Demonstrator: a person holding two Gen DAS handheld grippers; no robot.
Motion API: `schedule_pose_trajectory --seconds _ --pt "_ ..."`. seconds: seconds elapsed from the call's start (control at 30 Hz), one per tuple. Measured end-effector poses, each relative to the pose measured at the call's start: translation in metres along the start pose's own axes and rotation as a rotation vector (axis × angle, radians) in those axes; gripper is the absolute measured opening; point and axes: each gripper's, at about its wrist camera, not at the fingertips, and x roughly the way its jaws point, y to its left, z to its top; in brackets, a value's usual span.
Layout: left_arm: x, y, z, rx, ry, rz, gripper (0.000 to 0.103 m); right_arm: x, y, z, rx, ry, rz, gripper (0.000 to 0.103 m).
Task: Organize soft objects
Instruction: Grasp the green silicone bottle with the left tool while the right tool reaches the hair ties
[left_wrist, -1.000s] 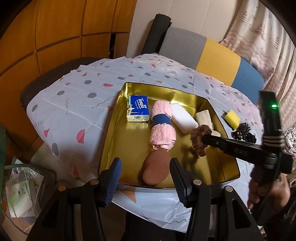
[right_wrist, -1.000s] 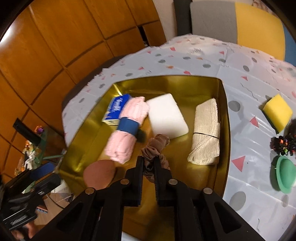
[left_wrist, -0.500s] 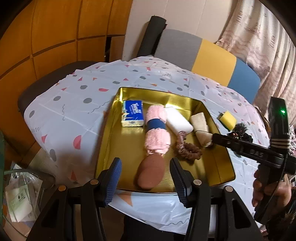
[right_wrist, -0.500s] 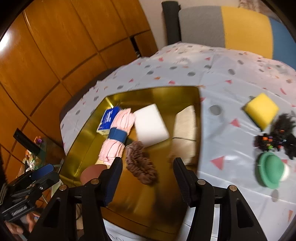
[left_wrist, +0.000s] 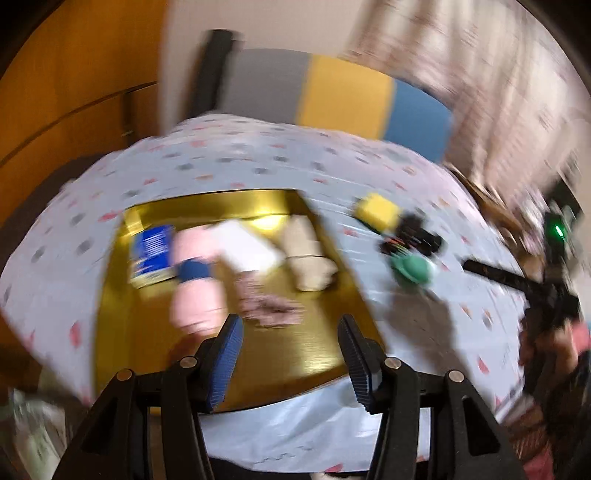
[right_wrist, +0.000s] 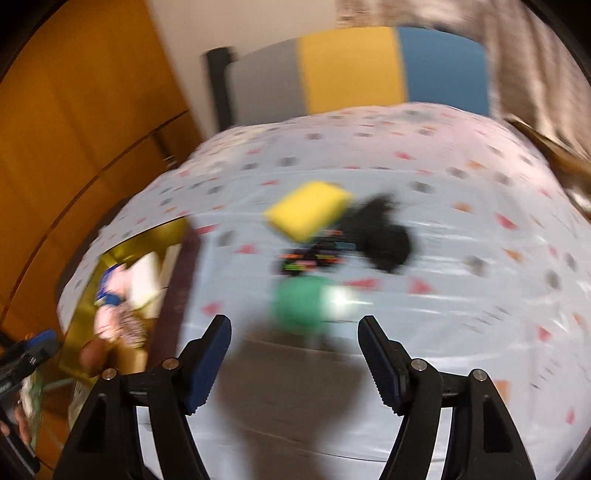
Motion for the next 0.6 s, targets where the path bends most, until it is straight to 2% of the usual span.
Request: schedule_pose_trajectory --seconds 0.17,0.33,0.43,0.5,0.6 --pt "0.022 -0.061 0.020 0.173 0.022 -0.071 0.054 -0.009 -0.072 -0.004 0.118 -0.013 -0.106 0.075" --pt "0.058 -0.117 0.040 0.325 0.071 -0.132 0.055 -0.008 -0.122 -0.020 0.271 -0.027 -0.128 0.075" --pt "0.083 -0.141 0.049 0.375 0.123 -0.167 0.055 -0.011 -0.136 -0.018 0.354 -0.037 -0.118 0.075" --pt "0.100 -0.155 0.055 0.408 0.150 -0.199 0.055 -0.015 -0.141 -0.016 0.380 -0.062 -0.101 0.078" --pt "0.123 -0.173 0.059 0.471 0.192 -0.207 0.055 -0.020 -0.141 -0.016 0.398 -0.074 -0.085 0.081"
